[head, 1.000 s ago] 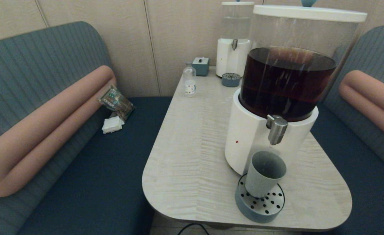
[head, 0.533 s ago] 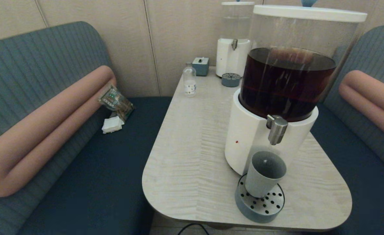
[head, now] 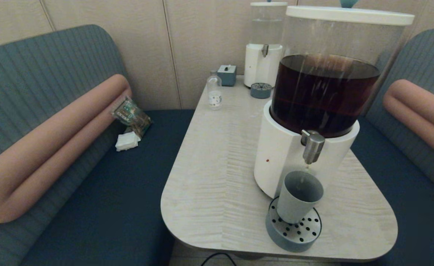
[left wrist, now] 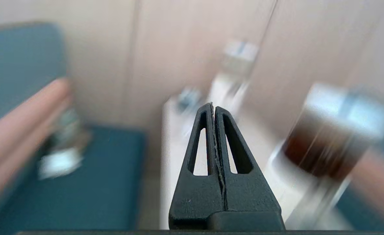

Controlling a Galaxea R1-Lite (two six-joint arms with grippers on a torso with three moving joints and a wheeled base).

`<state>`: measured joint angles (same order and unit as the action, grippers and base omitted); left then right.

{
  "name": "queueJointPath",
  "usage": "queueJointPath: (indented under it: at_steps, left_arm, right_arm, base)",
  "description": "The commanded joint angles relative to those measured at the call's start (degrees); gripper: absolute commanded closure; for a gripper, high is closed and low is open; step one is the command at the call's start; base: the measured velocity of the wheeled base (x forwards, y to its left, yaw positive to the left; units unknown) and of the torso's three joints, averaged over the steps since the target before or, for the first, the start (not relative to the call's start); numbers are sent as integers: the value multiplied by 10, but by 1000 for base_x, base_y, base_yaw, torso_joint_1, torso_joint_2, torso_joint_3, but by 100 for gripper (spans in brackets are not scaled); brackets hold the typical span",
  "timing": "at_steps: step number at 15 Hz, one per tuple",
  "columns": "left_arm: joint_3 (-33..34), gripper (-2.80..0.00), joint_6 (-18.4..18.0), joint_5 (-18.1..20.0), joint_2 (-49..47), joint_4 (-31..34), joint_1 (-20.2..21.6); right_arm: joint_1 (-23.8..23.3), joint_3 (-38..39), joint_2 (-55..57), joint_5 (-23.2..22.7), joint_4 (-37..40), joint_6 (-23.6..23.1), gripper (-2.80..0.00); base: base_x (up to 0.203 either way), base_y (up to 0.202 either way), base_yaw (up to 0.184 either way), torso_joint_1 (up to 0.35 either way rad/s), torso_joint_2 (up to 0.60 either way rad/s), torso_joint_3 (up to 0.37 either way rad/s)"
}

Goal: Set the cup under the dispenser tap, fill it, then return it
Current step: Turn off the faucet

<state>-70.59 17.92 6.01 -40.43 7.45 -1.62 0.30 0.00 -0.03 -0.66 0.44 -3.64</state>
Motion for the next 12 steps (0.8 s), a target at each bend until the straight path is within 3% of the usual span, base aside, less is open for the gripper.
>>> queueJointPath:
  at_steps: [1, 3, 4, 5, 6, 8, 10, 12]
  left_arm:
    - [-121, 0, 51, 2, -187, -7, -2]
    - [-179, 0, 92, 37, -270, -26, -3]
    - [-181, 0, 89, 109, -289, -28, -3]
    - [-172, 0, 59, 193, -304, -30, -2]
    - [-163, 0, -13, 242, -328, -31, -1]
    - [-152, 0, -135, 289, -373, -31, -8]
    - [-153, 0, -202, 354, -400, -28, -40]
    - [-157, 0, -265, 370, -427, -14, -74]
  right_arm:
    - [0, 1, -1, 0, 0, -1, 0]
    - [0, 0, -1, 0, 0, -1, 0]
    - [0, 0, -1, 0, 0, -1, 0]
    - [0, 1, -1, 0, 0, -1, 0]
    - [0, 1, -1, 0, 0, -1, 0]
    - [0, 0, -1, 0, 0, -1, 0]
    - [0, 1, -1, 0, 0, -1, 0]
    - [0, 1, -1, 0, 0, -1, 0]
  base:
    - [0, 0, 0, 0, 0, 0]
    - [0, 0, 0, 0, 0, 0]
    - [0, 0, 0, 0, 0, 0]
    - [0, 0, 0, 0, 0, 0]
    - [0, 0, 0, 0, 0, 0]
    - [0, 0, 0, 0, 0, 0]
    - [0, 0, 0, 0, 0, 0]
    - [0, 0, 0, 0, 0, 0]
